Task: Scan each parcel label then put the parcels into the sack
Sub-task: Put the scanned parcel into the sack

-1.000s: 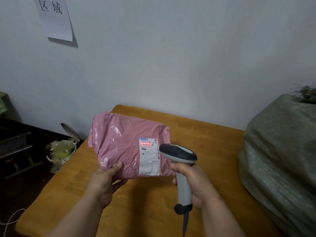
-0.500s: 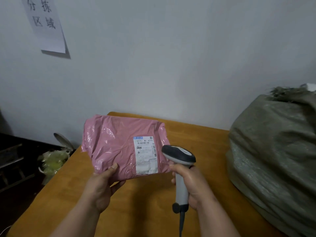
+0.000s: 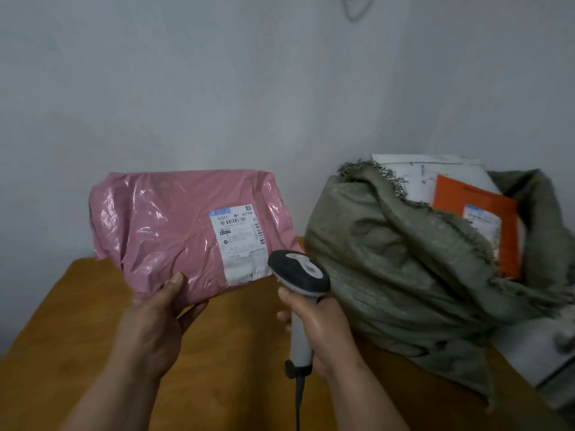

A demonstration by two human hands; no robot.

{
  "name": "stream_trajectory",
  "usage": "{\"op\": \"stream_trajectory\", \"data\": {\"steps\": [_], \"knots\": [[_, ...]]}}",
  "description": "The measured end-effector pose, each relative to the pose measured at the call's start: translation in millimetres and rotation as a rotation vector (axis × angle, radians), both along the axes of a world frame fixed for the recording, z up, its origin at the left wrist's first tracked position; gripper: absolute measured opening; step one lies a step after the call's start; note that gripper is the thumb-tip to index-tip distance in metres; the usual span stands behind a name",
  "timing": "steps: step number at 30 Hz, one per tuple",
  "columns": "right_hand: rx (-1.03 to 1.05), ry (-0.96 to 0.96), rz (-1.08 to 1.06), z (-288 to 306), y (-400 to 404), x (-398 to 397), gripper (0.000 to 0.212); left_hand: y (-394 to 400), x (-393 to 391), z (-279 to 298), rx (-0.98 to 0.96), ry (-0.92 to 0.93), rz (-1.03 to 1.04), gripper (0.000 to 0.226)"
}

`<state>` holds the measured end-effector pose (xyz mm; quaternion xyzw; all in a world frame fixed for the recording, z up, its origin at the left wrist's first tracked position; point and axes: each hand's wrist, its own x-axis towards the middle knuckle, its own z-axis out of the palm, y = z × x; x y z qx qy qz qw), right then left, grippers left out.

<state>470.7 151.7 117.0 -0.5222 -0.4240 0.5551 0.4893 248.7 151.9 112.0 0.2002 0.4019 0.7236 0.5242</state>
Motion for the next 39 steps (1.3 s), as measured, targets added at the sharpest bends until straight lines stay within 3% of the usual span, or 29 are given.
{"op": "stream_trajectory", "data": {"steps": [6,9,13,17,20,24,26,28,30,32,34,36,39], "knots": [[0.163,0.051,-0.152,47,-14,63,0.018,17,73,57,0.194,0.055,-0.103,0.042],[0.250,0.064,-0.182,66,-17,100,0.006,23,119,87,0.324,0.166,-0.132,0.046],[0.328,0.084,-0.199,88,-9,161,0.016,37,191,126,0.440,0.241,-0.132,0.044],[0.355,0.102,-0.306,108,7,238,0.019,61,280,165,0.433,0.207,-0.185,0.032],[0.352,0.113,-0.340,115,17,288,0.013,82,332,181,0.388,0.182,-0.211,0.037],[0.313,0.124,-0.369,109,28,333,0.018,108,378,172,0.215,0.248,-0.348,0.040],[0.283,0.129,-0.368,104,33,347,0.016,119,391,157,0.095,0.463,-0.409,0.043],[0.248,0.127,-0.353,99,38,354,0.022,128,394,143,-0.016,0.954,-0.403,0.060],[0.221,0.098,-0.338,96,44,356,0.039,136,391,134,-0.071,1.431,-0.372,0.067],[0.214,0.059,-0.331,94,52,353,0.068,142,383,132,-0.160,1.689,-0.283,0.071],[0.213,0.051,-0.325,93,58,348,0.085,146,368,128,-0.276,1.786,-0.139,0.068],[0.232,0.056,-0.332,92,63,344,0.083,149,352,122,-0.293,1.791,-0.044,0.057],[0.254,0.004,-0.335,87,72,337,0.079,154,330,110,-0.302,1.679,-0.108,0.090]]}}
